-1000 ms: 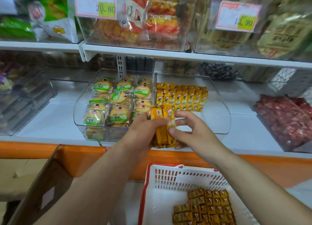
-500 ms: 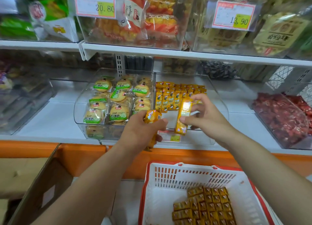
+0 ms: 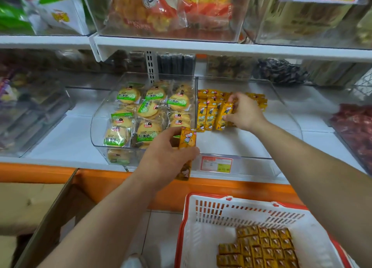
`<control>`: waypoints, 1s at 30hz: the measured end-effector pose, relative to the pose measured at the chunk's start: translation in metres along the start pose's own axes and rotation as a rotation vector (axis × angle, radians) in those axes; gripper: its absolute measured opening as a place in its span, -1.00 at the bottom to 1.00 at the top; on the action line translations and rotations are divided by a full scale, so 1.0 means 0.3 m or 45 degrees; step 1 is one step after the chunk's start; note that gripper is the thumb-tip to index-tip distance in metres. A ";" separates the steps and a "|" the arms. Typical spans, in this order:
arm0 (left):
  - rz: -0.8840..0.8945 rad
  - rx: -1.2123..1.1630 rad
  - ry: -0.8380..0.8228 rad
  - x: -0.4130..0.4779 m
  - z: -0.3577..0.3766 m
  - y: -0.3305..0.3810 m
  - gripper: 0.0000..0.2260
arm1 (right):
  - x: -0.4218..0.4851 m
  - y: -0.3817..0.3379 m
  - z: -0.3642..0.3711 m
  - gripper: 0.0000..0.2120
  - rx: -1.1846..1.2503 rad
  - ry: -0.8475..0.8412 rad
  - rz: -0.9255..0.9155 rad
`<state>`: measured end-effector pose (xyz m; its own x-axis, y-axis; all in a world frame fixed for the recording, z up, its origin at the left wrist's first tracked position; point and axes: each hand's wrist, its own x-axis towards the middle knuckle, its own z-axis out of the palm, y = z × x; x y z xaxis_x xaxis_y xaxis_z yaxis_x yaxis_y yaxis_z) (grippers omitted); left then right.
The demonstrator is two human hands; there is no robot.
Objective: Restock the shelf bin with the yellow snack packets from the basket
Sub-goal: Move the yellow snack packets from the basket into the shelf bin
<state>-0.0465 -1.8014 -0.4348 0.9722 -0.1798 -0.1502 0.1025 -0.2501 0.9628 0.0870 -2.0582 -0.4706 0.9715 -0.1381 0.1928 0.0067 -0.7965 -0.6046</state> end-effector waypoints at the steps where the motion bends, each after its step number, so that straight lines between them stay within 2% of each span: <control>1: 0.007 -0.001 0.010 0.004 -0.002 -0.002 -0.61 | 0.016 0.000 0.015 -0.54 -0.029 -0.005 -0.008; 9: 0.006 -0.055 0.020 0.029 0.004 -0.018 -0.66 | 0.073 0.024 0.082 -0.57 -0.199 -0.070 -0.037; 16: -0.001 -0.088 0.020 0.032 0.025 -0.013 -0.69 | 0.076 0.017 0.101 -0.59 -0.368 0.025 -0.116; 20: -0.013 -0.087 0.022 0.027 0.031 -0.007 -0.64 | 0.067 0.024 0.101 -0.51 -0.440 0.015 -0.131; 22: -0.022 -0.093 0.024 0.025 0.033 -0.004 -0.63 | 0.065 0.031 0.100 -0.45 -0.442 -0.024 -0.145; 30: -0.013 -0.064 0.007 0.023 0.030 -0.011 -0.63 | 0.073 0.040 0.094 -0.42 -0.309 -0.098 -0.124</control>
<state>-0.0422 -1.8102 -0.4411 0.9721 -0.1724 -0.1593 0.1231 -0.2035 0.9713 0.1149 -2.0542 -0.4955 0.9842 -0.0163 0.1762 0.0531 -0.9228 -0.3816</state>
